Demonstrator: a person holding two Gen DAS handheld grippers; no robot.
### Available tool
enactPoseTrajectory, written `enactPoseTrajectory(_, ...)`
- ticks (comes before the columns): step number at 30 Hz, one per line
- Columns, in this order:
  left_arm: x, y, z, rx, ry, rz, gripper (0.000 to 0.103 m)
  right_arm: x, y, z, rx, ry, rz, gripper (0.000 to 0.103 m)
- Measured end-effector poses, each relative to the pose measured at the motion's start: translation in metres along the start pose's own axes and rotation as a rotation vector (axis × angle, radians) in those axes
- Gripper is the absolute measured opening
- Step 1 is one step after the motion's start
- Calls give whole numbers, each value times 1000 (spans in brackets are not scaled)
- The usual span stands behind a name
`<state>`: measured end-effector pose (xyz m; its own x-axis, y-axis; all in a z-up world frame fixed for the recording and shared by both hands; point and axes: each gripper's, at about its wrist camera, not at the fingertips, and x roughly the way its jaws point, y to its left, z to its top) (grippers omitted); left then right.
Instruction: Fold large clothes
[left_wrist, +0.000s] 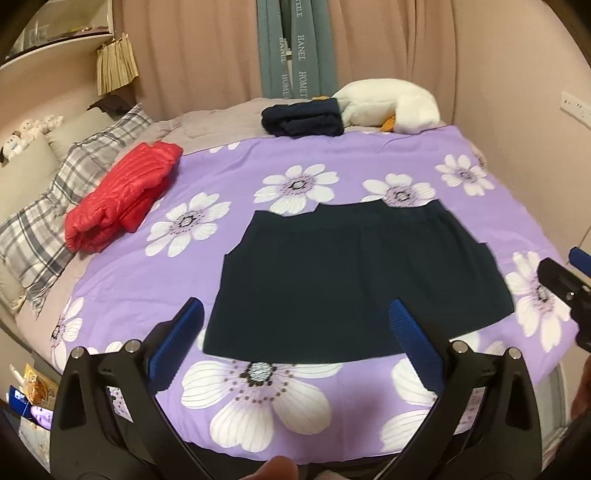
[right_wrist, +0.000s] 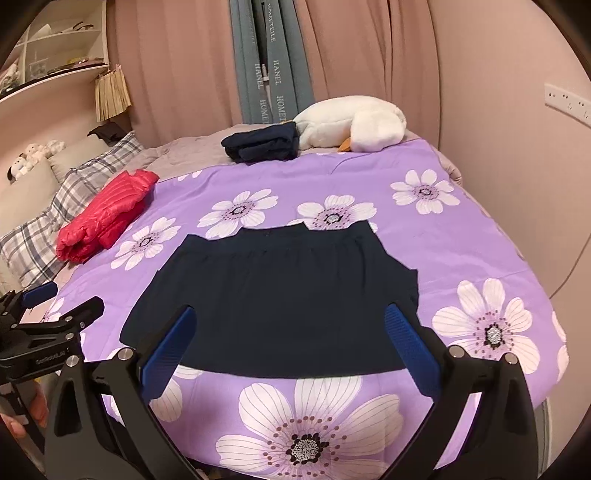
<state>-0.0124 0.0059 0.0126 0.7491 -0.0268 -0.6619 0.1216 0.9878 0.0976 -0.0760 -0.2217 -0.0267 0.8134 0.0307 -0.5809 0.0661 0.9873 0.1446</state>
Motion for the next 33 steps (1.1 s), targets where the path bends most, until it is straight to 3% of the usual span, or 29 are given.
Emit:
enactPoseTrajectory(6,-21,-5,11,-19,-29,-17,101,-20,1,13,7,-41,-42,102)
enactPoseTrajectory(10,-20,-9,11,-13,-20,-18,101,-20,1,14,-5,6,79,102)
enactPoseTrajectory(19,15,-11,-2,-16,96,-12,101,21,10,-13,-23,165,-6,102)
enactPoseTrajectory(33,36,-10,-4,-13,142,-14,101,44,6,-14,-12,207,-67,102)
